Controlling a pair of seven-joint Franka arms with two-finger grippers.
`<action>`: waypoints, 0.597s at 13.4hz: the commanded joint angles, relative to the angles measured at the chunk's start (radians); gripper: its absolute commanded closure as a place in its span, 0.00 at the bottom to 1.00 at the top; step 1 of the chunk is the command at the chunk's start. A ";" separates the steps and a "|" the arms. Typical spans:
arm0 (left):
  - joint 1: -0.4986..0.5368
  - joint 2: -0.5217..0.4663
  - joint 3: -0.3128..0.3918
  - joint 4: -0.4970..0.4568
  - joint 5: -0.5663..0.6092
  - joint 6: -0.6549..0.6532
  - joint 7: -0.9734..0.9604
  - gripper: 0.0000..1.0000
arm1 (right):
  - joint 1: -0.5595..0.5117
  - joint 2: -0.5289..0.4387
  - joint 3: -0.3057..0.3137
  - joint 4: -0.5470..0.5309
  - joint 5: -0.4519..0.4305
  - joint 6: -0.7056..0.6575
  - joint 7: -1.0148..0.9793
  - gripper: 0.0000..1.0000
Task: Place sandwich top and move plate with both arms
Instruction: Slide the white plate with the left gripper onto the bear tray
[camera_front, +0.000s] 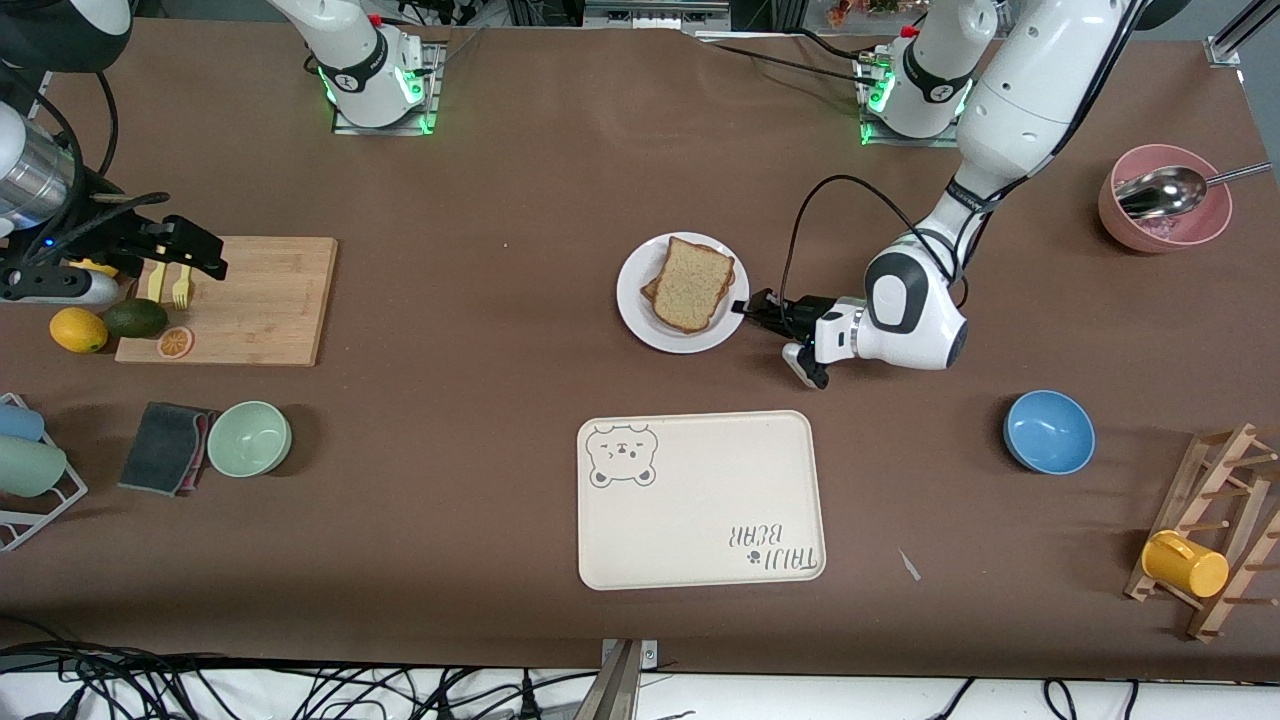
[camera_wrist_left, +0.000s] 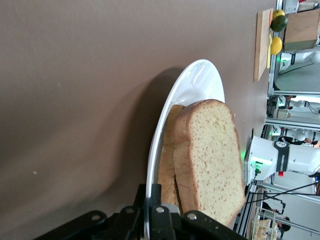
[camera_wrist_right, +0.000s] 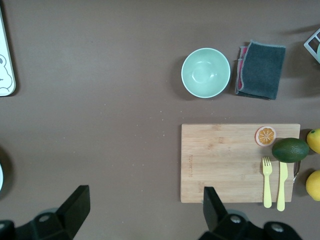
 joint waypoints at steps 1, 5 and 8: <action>0.027 -0.031 0.000 0.038 -0.034 -0.054 -0.058 1.00 | 0.006 0.002 0.003 0.032 -0.011 -0.013 -0.002 0.00; 0.061 -0.029 0.000 0.162 -0.033 -0.122 -0.204 1.00 | 0.017 -0.001 0.003 0.035 -0.013 -0.015 -0.003 0.00; 0.086 -0.002 0.002 0.276 -0.037 -0.124 -0.226 1.00 | 0.017 -0.006 0.003 0.049 -0.014 -0.038 -0.003 0.00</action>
